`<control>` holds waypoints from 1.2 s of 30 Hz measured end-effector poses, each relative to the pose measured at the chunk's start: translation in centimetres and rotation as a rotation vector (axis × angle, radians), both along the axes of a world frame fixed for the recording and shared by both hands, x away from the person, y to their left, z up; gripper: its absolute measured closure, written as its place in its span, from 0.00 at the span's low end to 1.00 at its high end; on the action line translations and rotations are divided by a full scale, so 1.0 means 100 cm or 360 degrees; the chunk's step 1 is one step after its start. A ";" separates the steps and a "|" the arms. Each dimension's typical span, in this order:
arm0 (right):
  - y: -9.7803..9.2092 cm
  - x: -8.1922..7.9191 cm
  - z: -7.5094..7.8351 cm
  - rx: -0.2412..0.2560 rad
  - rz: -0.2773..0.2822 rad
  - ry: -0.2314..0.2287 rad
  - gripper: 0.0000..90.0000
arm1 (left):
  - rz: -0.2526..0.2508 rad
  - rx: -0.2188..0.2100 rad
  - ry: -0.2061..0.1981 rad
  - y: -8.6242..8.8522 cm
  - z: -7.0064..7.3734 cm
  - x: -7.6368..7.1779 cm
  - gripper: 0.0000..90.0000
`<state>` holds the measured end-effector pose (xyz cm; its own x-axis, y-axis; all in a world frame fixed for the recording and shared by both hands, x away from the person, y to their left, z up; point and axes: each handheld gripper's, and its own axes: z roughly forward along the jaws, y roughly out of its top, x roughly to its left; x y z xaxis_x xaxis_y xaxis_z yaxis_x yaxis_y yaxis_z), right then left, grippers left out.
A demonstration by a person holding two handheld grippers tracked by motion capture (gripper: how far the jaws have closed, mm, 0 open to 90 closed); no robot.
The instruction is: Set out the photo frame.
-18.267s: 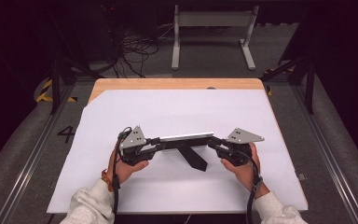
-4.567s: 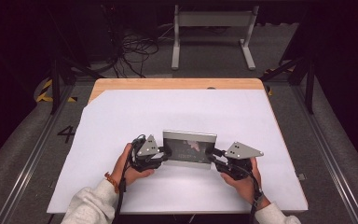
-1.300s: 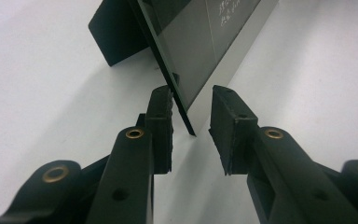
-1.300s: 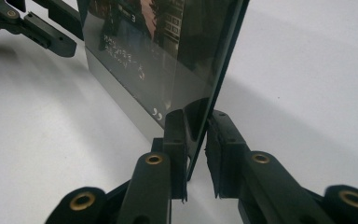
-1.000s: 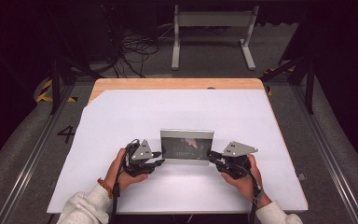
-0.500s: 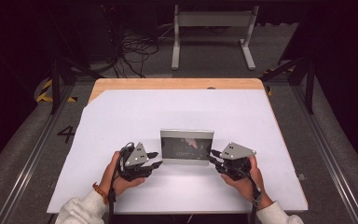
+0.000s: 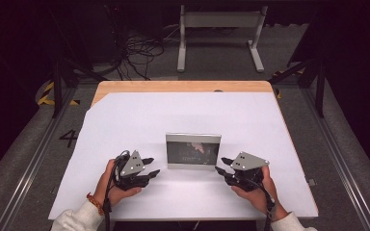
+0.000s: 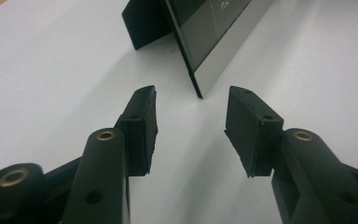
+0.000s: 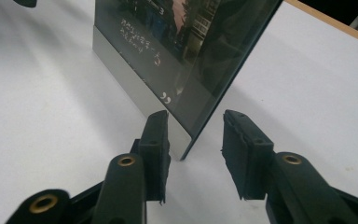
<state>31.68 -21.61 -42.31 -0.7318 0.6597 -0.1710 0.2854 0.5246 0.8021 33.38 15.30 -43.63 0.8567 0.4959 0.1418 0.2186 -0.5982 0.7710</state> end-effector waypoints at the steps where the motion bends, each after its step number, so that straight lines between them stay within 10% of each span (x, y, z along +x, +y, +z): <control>1: -0.001 0.000 0.000 -0.0001 -0.0001 0.0000 0.67 | 0.0003 0.0000 0.0000 0.002 -0.001 -0.001 0.58; 36: -0.035 -0.016 -0.015 -0.0073 -0.0085 -0.0082 0.32 | 0.0155 0.0023 0.0052 0.046 -0.021 -0.026 0.19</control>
<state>30.12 -25.15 -43.79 -0.6852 0.6882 -0.2385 0.2727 0.5461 0.7921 30.76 19.89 -45.68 0.8089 0.5751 0.1222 0.3012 -0.5838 0.7540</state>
